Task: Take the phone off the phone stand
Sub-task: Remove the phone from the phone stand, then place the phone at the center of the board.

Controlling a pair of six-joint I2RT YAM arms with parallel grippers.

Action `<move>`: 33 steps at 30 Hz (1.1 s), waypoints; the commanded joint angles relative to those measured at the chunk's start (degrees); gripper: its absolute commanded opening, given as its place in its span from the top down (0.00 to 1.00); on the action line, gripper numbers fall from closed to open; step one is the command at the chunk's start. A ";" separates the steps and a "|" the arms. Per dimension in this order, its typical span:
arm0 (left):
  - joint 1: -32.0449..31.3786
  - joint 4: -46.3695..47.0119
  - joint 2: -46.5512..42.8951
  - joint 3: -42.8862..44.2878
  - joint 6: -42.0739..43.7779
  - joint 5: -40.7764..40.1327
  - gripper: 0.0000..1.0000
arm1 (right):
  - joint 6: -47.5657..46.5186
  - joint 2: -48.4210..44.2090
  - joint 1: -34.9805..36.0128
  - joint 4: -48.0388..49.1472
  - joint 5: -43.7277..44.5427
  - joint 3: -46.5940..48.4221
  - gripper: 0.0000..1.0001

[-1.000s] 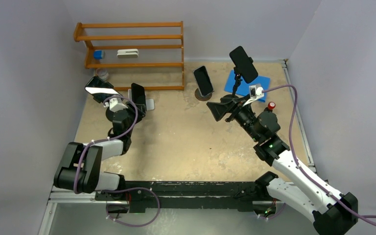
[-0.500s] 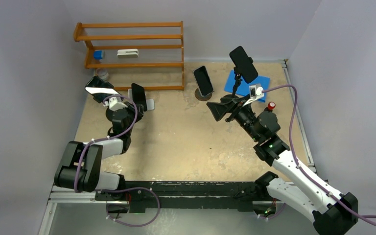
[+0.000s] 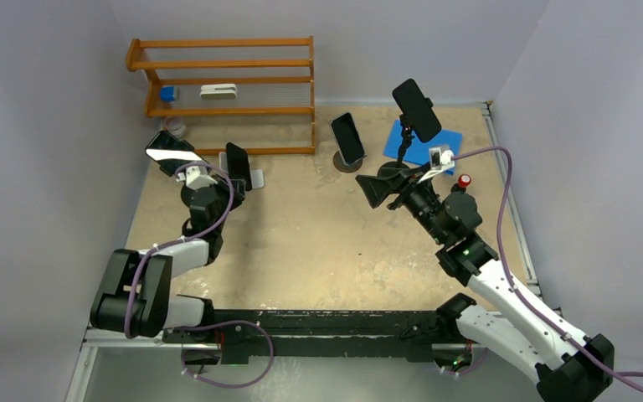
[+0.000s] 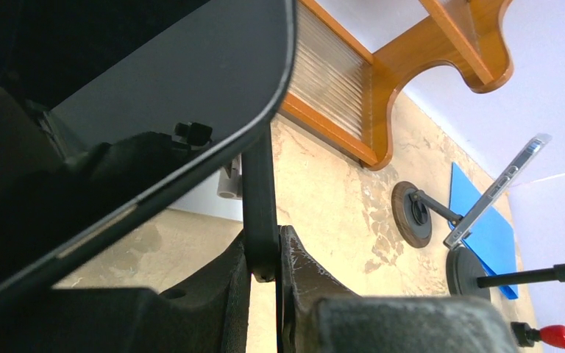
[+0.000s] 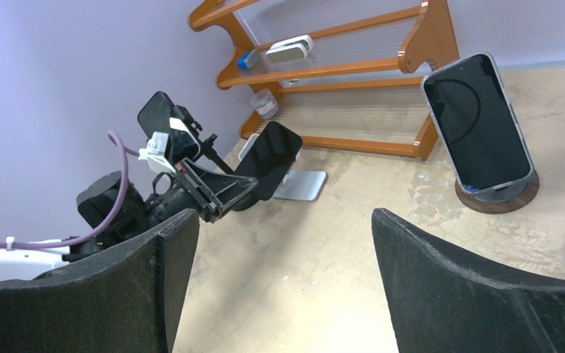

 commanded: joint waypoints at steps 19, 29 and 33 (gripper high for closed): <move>0.30 -10.29 -16.28 0.44 0.87 5.47 1.00 | -0.87 -2.71 0.25 0.33 1.37 2.27 0.11; 0.30 -18.70 -19.00 2.87 -1.03 10.48 1.00 | 0.19 -3.14 0.21 -0.36 0.20 2.18 0.11; 0.30 -24.99 -21.85 4.13 -4.81 13.84 1.00 | 1.68 -2.17 0.20 -0.11 -1.80 2.43 0.11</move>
